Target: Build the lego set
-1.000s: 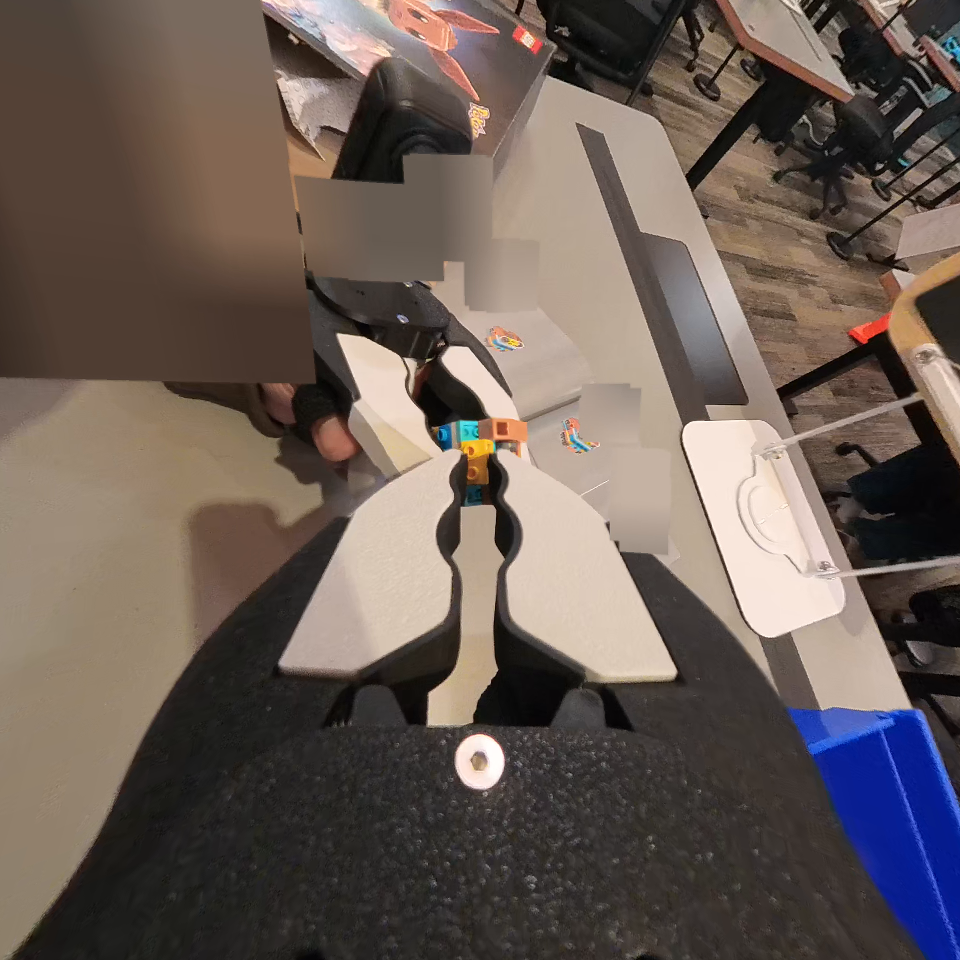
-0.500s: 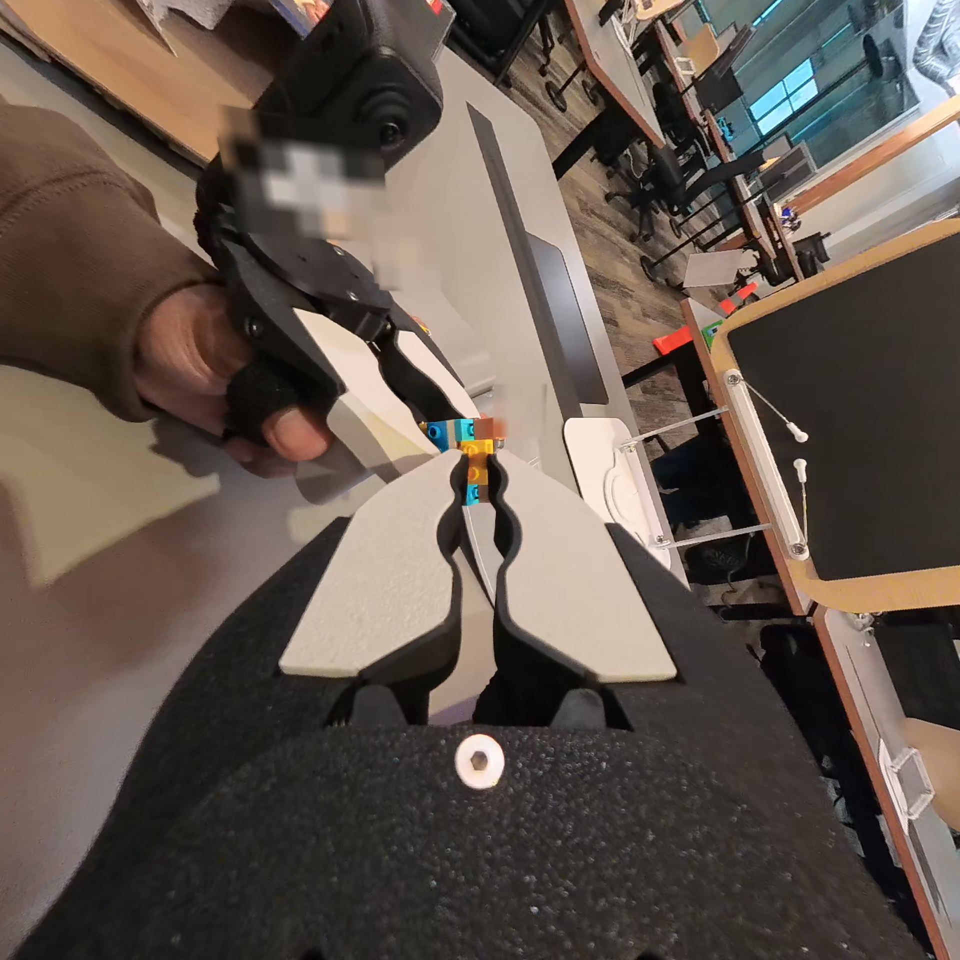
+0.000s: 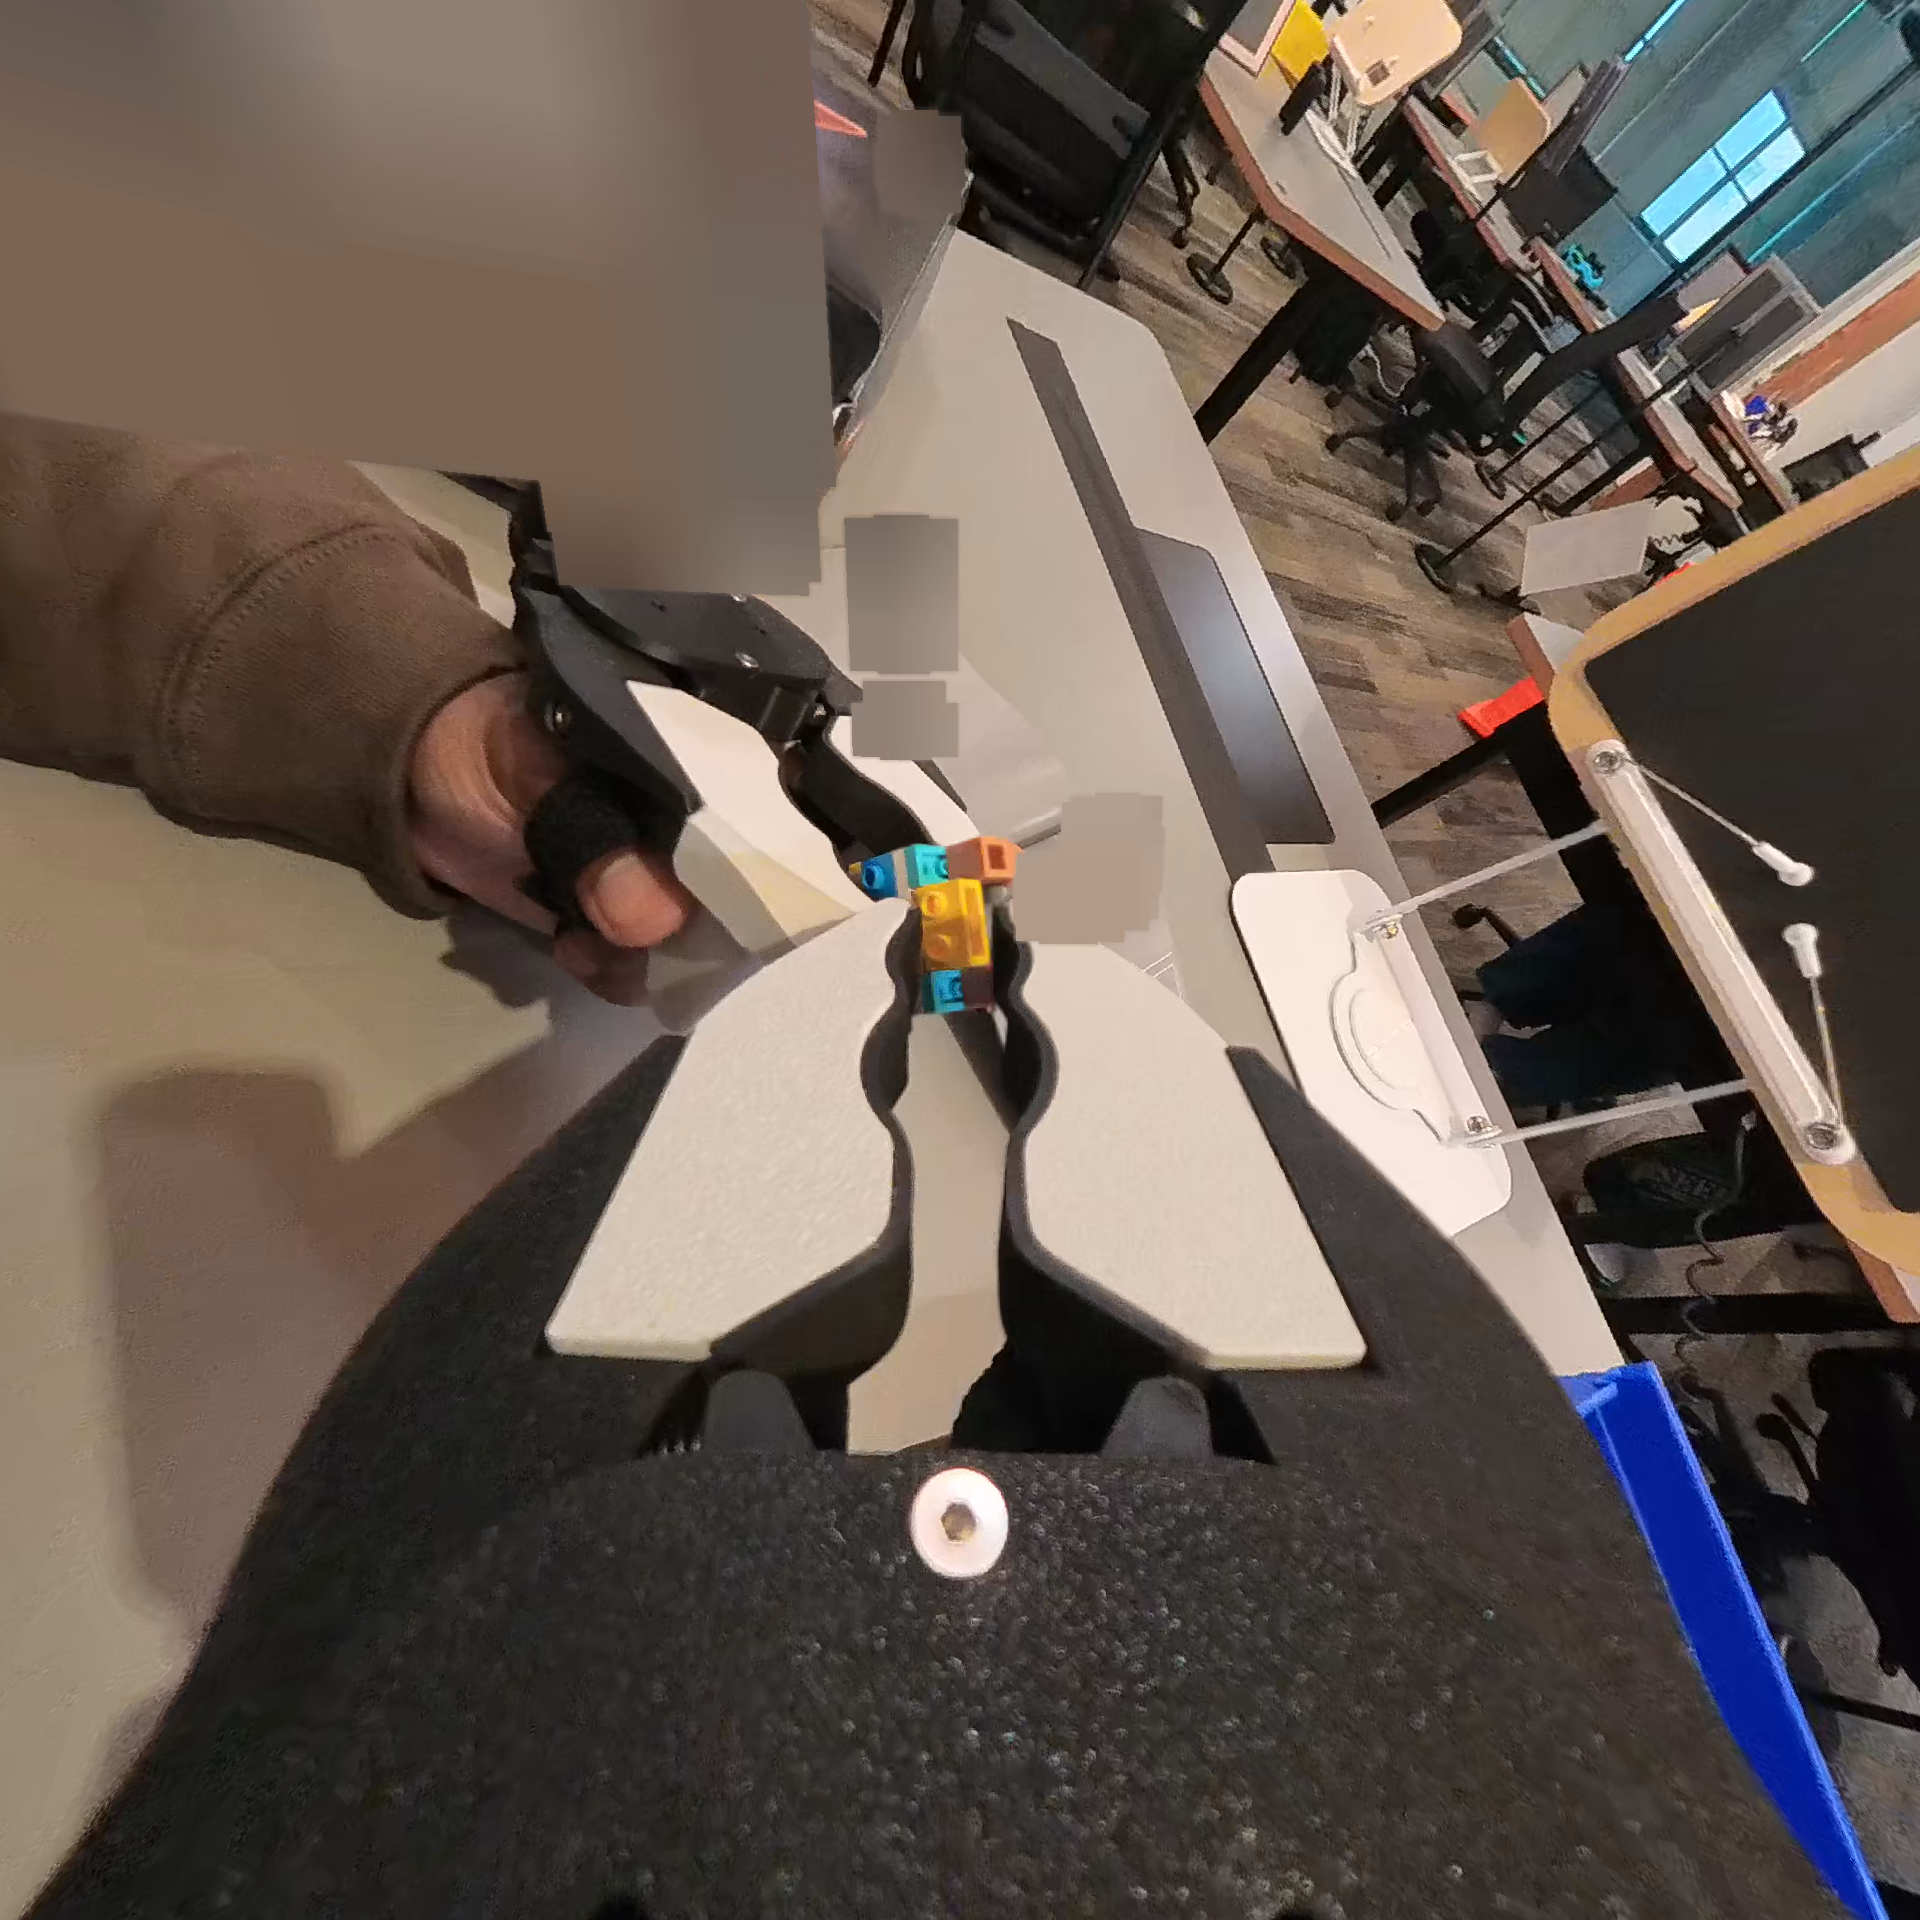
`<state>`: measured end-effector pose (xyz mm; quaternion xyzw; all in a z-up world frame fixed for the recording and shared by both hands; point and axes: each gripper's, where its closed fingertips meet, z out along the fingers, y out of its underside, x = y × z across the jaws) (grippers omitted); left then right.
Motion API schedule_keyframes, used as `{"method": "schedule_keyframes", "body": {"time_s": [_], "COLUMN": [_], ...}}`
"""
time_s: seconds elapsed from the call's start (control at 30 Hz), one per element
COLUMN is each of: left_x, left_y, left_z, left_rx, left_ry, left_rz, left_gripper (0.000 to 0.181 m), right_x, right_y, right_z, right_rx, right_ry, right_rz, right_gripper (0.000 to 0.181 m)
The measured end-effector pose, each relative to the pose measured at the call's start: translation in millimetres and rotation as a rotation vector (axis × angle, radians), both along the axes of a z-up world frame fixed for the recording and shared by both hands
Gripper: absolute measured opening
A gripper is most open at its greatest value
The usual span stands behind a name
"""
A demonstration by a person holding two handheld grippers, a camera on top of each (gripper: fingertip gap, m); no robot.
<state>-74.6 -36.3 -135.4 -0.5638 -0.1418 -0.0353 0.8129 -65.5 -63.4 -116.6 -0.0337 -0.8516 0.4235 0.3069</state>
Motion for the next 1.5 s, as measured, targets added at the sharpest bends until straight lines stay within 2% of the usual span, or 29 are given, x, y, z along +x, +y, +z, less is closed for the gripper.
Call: {"method": "schedule_keyframes", "body": {"time_s": [0.2,0.4,0.6,0.8,0.97,1.17,1.33,1.5], "left_x": [2,-3,3,9,13,17,14,16], "left_y": [-3,-13,-13,-11,-9,-5,-3,-2], "left_z": [5,12,15,16,16,15,11,11], "left_rx": [0.060,0.188,0.224,0.233,0.235,0.224,0.210,0.203], "left_ry": [-0.057,-0.184,-0.217,-0.225,-0.235,-0.246,-0.271,-0.266], "left_rz": [-0.062,-0.153,-0.237,-0.277,-0.309,-0.329,-0.320,-0.328], "left_gripper": [0.041,0.040,0.040,0.040,0.040,0.040,0.040,0.040], "right_x": [2,6,5,4,2,2,0,2], "right_y": [2,4,-3,-14,-21,-23,-21,-20], "right_z": [6,5,-1,-9,-8,-9,-12,-12], "right_rx": [0.010,0.064,0.072,0.091,0.081,0.089,0.136,0.098], "right_ry": [0.075,0.269,0.409,0.541,0.639,0.691,0.740,0.677], "right_rz": [0.052,0.191,0.250,0.254,0.234,0.237,0.235,0.247], "right_gripper": [0.016,0.027,0.051,0.064,0.064,0.049,0.047,0.048]}}
